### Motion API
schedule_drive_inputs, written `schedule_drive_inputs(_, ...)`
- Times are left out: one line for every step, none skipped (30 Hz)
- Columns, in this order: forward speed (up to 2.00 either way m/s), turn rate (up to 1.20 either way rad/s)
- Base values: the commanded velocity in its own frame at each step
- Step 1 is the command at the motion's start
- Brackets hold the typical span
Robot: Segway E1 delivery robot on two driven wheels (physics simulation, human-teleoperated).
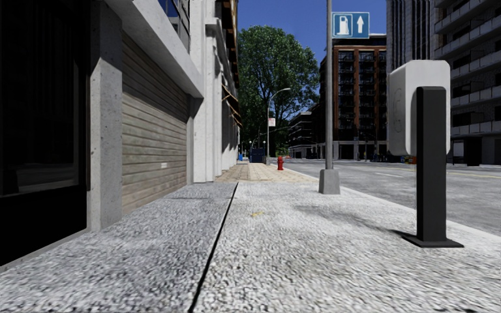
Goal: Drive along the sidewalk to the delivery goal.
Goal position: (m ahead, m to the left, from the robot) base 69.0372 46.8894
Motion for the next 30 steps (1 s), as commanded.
schedule_drive_inputs(2.0, 0.0)
schedule_drive_inputs(2.0, 0.0)
schedule_drive_inputs(2.0, 0.0)
schedule_drive_inputs(2.0, 0.0)
schedule_drive_inputs(2.0, 0.0)
schedule_drive_inputs(2.0, 0.0)
schedule_drive_inputs(2.0, 0.0)
schedule_drive_inputs(2.0, 0.0)
schedule_drive_inputs(2.0, 0.0)
schedule_drive_inputs(2.0, 0.0)
schedule_drive_inputs(2.0, 0.0)
schedule_drive_inputs(2.0, 0.0)
schedule_drive_inputs(2.0, 0.0)
schedule_drive_inputs(2.0, 0.0)
schedule_drive_inputs(2.0, 0.0)
schedule_drive_inputs(2.0, 0.0)
schedule_drive_inputs(2.0, 0.0)
schedule_drive_inputs(2.0, 0.0)
schedule_drive_inputs(2.0, 0.0)
schedule_drive_inputs(2.0, 0.0)
schedule_drive_inputs(2.0, 0.0)
schedule_drive_inputs(2.0, 0.0)
schedule_drive_inputs(2.0, 0.0)
schedule_drive_inputs(2.0, 0.0)
schedule_drive_inputs(2.0, 0.0)
schedule_drive_inputs(2.0, 0.0)
schedule_drive_inputs(2.0, 0.0)
schedule_drive_inputs(2.0, 0.0)
schedule_drive_inputs(2.0, 0.0)
schedule_drive_inputs(2.0, 0.0)
